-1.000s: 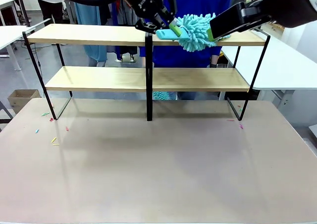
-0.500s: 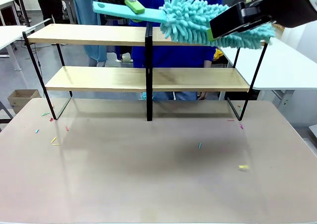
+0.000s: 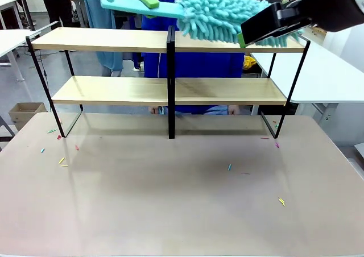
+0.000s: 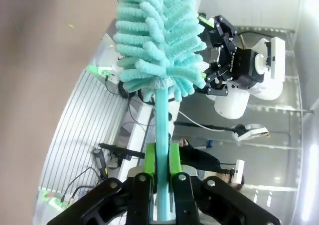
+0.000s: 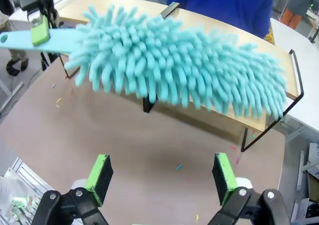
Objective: Clean the shelves.
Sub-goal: Clean another randomly selected level of the Shelf with the Duster.
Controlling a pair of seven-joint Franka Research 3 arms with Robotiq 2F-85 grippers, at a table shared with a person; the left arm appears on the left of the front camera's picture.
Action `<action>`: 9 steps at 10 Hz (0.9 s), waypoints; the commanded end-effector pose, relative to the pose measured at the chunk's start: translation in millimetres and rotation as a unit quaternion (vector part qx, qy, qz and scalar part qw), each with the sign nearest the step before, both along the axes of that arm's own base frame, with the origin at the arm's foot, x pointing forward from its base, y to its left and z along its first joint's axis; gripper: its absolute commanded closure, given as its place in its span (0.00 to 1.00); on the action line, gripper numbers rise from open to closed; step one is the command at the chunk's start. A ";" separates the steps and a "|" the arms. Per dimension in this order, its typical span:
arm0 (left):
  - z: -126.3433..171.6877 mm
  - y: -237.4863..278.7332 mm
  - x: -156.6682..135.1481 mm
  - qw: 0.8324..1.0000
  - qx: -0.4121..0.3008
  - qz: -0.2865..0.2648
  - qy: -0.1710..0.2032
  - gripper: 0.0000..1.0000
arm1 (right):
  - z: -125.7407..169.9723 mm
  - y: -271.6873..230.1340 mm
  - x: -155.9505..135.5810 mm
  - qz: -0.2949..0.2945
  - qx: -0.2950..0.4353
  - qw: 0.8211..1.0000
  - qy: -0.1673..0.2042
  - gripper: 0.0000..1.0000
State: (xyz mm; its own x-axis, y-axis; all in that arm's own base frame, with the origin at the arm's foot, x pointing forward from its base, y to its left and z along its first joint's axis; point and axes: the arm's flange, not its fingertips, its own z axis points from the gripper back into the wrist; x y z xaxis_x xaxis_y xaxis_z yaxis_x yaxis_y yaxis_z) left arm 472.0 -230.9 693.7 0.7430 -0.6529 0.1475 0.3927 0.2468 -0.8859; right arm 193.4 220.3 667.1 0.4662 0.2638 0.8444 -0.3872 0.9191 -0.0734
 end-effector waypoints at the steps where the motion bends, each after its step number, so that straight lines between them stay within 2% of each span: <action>1: -0.7 64.5 -36.3 0.996 -0.013 0.066 -0.059 0.88 | 0.7 1.0 0.3 0.001 0.005 1.000 0.001 0.00; 3: -5.2 139.1 -80.1 0.978 -0.026 0.189 -0.082 0.88 | 0.7 1.0 0.3 0.001 0.005 1.000 0.001 0.00; 5: -24.2 213.4 -123.5 0.940 -0.054 0.328 -0.075 0.88 | 0.7 1.0 0.3 0.001 0.005 1.000 0.001 0.00; 6: -36.3 250.9 -149.7 0.916 -0.094 0.383 -0.075 0.88 | 0.7 1.0 0.3 0.001 0.005 1.000 0.001 0.00; 7: -44.5 272.5 -164.4 0.872 -0.145 0.465 -0.041 0.88 | 0.7 1.0 0.3 0.001 0.005 1.000 0.001 0.00; 8: -20.8 244.3 -122.6 0.941 -0.054 0.329 -0.061 0.88 | 0.7 1.0 0.3 0.001 0.005 1.000 0.001 0.00; 9: -20.8 244.3 -122.6 0.941 -0.054 0.329 -0.061 0.88 | 0.7 1.0 0.3 0.001 0.005 1.000 0.001 0.00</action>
